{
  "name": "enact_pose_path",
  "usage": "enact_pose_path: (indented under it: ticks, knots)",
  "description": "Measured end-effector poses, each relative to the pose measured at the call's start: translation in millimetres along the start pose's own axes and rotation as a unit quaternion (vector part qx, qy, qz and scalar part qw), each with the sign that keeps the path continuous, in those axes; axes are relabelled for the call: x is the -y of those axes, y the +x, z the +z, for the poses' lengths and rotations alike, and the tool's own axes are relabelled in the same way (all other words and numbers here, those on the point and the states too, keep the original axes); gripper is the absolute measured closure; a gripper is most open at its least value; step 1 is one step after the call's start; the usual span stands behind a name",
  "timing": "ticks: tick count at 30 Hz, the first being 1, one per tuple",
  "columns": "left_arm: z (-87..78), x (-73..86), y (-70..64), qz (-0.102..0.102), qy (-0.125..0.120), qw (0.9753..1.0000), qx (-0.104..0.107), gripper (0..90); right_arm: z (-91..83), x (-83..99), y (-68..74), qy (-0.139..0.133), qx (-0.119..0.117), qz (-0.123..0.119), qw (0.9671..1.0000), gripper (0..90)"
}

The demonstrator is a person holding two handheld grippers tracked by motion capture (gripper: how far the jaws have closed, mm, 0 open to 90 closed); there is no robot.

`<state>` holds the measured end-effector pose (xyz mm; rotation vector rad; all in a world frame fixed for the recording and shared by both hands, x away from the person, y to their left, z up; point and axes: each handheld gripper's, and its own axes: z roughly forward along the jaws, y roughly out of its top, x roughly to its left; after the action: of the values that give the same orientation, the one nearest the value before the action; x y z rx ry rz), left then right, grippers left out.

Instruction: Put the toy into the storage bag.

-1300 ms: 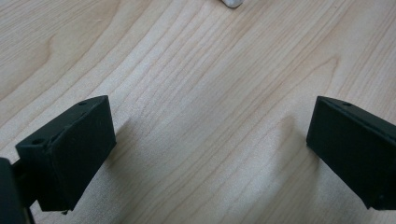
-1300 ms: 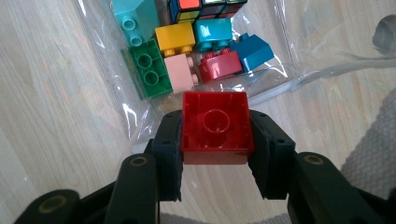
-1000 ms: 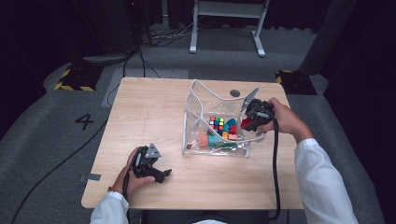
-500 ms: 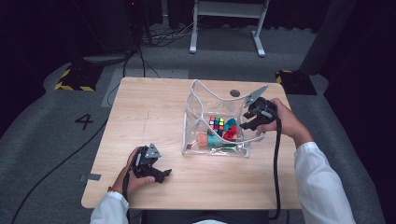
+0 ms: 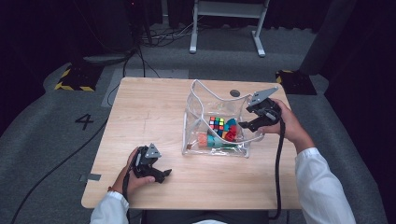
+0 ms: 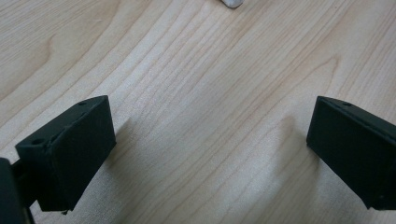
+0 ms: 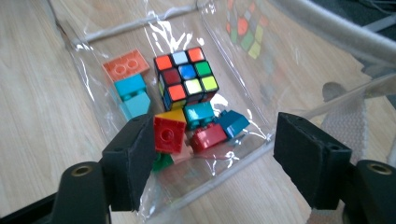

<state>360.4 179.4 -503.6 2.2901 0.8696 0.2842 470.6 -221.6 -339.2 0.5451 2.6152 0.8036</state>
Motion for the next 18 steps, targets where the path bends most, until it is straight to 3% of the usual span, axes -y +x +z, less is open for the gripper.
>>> enact_pose_path:
  ticks: [6,12,13,18]
  knots:
    - [0.0,0.0,-0.1,0.0,0.0,1.0,0.0,1.2,-9.9,2.3,4.3,-0.033,0.033,0.034,0.9983,27.1]
    - [0.0,0.0,0.0,0.0,0.0,1.0,0.0,1.2,-22.5,9.5,3.2,-0.063,0.04,0.05,0.996,27.0]
    - [0.0,0.0,0.0,0.0,0.0,1.0,0.0,1.2,-26.8,12.5,3.9,-0.073,0.046,0.06,0.9944,26.5]
    - [0.0,0.0,0.0,0.0,0.0,1.0,0.0,1.2,-33.7,17.9,5.2,-0.081,0.056,0.067,0.9929,25.4]
